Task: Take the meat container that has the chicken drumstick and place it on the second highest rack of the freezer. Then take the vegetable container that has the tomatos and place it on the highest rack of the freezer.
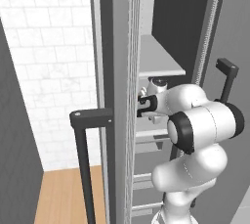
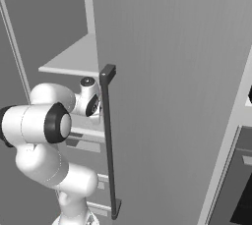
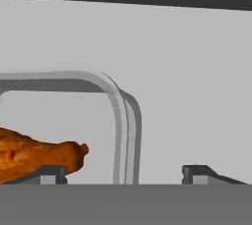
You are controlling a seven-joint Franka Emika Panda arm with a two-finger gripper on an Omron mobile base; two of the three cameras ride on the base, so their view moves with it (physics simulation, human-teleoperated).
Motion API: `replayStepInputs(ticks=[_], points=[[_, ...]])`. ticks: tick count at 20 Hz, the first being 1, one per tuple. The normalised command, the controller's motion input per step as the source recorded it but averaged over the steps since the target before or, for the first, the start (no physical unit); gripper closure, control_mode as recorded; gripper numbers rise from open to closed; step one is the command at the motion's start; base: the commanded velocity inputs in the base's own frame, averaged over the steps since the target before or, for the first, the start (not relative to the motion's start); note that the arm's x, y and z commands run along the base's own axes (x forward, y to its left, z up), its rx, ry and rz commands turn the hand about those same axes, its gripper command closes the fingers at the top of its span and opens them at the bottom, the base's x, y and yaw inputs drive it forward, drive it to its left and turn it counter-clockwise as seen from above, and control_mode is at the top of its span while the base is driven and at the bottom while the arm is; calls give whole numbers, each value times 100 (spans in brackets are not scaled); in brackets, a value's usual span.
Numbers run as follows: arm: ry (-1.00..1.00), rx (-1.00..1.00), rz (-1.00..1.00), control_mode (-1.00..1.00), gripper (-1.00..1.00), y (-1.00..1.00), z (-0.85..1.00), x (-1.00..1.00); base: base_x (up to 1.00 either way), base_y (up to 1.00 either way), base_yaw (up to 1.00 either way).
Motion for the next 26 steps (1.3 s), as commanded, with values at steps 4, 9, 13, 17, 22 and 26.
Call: replayStepInputs(ticks=[4,9,13,17,22,26], points=[[-6,0,0,-100,-100,1,1,-10,0,0,0],[-6,0,0,-100,-100,0,9,-23,0,0,0],[3,5,0,-100,-100,0,56,-4,0,0,0],[2,1,0,-100,-100,0,30,-27,0,0,0],[0,3,0,-100,-100,0,17,-68,0,0,0],[2,12,0,-100,-100,-6,45,-66,0,0,0]])
